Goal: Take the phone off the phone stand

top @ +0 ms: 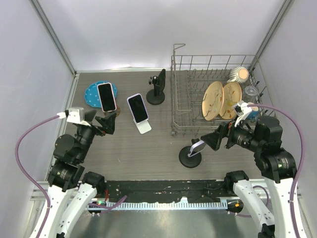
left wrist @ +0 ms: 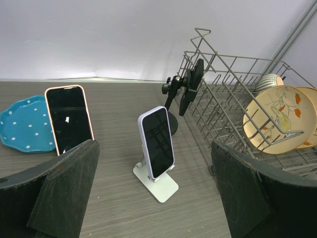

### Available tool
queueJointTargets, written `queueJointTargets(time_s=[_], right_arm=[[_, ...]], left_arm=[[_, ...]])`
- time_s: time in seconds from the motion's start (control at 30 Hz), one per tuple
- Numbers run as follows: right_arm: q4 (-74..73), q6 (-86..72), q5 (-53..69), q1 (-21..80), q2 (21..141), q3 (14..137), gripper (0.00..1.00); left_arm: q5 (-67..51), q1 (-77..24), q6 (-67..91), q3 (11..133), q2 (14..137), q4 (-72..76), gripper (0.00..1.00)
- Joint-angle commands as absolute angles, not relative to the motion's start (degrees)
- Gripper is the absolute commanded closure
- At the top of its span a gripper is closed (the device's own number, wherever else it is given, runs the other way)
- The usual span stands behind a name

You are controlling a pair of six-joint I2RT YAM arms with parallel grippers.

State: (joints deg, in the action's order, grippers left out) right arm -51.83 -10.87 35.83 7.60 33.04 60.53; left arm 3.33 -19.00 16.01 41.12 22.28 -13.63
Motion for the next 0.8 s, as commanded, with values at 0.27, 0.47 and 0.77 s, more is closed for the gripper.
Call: queueJointTargets(time_s=[0.27,0.47,0.77], right_arm=[[-55.1,-7.5,24.8,18.5,40.8,67.4,0.0],[-56.6,-7.9,21.4,20.4,43.0,68.4,0.0],[-59.2,-8.3,13.0,27.5,49.3,71.4,0.0]], left_arm=[[2.5,-19.1,15.3,42.9,23.3,-12.5,0.0],[2.1,-19.1,15.4,42.9,24.2,-12.4,0.0],[2.2,-19.1,15.4,42.9,25.0,-12.4,0.0]])
